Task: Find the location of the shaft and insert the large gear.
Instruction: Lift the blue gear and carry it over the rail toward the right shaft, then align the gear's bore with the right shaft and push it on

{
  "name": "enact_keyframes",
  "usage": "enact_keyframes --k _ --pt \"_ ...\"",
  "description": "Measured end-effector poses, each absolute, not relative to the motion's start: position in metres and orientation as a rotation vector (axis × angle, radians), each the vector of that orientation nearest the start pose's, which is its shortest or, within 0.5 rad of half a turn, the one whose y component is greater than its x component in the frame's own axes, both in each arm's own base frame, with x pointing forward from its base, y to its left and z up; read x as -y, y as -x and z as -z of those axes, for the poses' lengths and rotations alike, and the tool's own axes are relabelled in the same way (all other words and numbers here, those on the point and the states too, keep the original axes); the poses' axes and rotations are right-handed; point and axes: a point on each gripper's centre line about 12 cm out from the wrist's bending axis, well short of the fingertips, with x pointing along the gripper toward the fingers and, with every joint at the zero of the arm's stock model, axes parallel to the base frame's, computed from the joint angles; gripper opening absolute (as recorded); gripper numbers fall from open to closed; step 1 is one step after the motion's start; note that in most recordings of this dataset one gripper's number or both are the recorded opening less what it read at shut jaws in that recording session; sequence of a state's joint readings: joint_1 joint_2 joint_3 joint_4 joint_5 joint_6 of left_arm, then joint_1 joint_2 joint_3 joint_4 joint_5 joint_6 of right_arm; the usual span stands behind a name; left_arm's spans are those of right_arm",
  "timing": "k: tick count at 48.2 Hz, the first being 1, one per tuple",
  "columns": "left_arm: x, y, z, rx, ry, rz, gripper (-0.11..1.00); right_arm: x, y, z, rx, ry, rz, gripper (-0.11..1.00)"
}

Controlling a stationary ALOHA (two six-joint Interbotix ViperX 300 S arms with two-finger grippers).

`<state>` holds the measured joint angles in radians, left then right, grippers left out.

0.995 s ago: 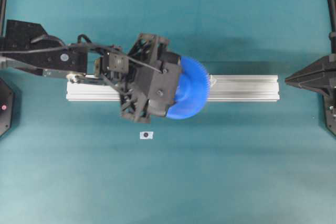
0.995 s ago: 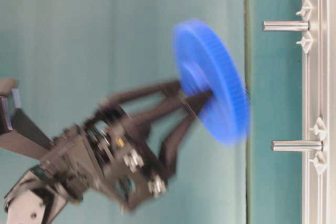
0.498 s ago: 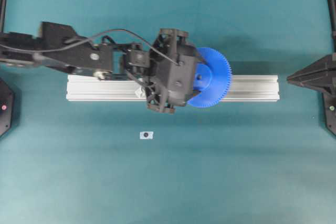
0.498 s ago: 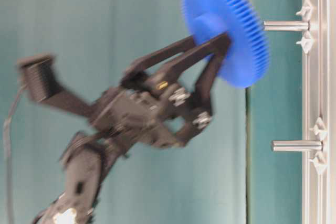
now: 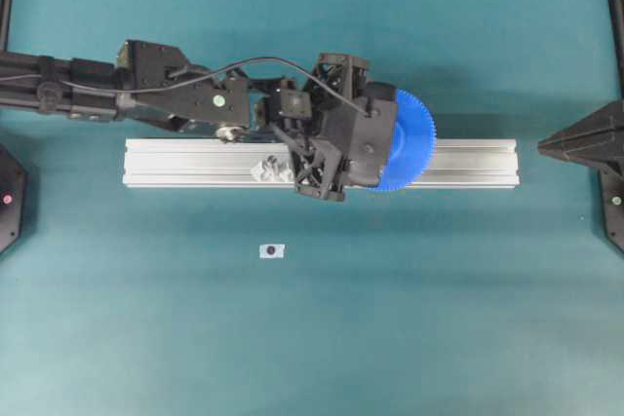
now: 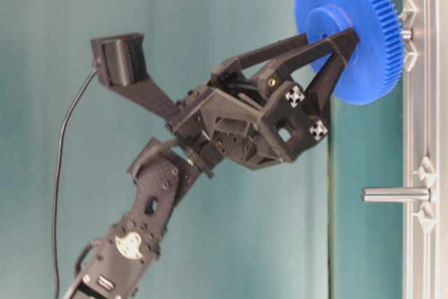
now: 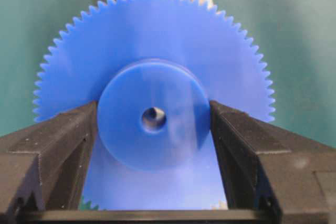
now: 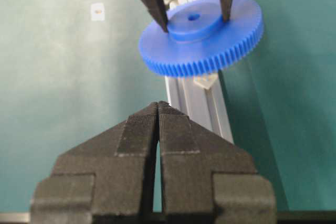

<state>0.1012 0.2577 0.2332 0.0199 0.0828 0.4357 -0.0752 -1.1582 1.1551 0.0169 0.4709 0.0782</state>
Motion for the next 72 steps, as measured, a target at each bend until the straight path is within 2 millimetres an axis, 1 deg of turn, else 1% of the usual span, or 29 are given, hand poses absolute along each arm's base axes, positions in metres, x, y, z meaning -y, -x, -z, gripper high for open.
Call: enact_keyframes --k 12,19,28,35,67,72 --pt "-0.053 -0.510 -0.200 -0.709 -0.399 0.055 0.71 0.011 -0.154 -0.247 -0.470 -0.111 0.088 0.02" --pt "-0.053 -0.515 -0.204 -0.759 -0.390 0.065 0.71 0.011 -0.154 -0.246 -0.472 -0.111 0.088 0.02" --pt "-0.059 -0.516 -0.207 -0.767 -0.375 0.052 0.71 0.010 -0.154 -0.246 -0.472 -0.111 0.087 0.02" --pt "-0.066 -0.515 -0.208 -0.777 -0.329 0.025 0.71 0.011 -0.154 -0.245 -0.473 -0.111 0.088 0.02" --pt "-0.068 -0.519 -0.208 -0.772 -0.304 0.011 0.71 0.011 -0.154 -0.244 -0.475 -0.112 0.093 0.02" --pt "-0.069 -0.519 -0.208 -0.772 -0.277 -0.001 0.71 0.012 -0.154 -0.244 -0.475 -0.113 0.095 0.02"
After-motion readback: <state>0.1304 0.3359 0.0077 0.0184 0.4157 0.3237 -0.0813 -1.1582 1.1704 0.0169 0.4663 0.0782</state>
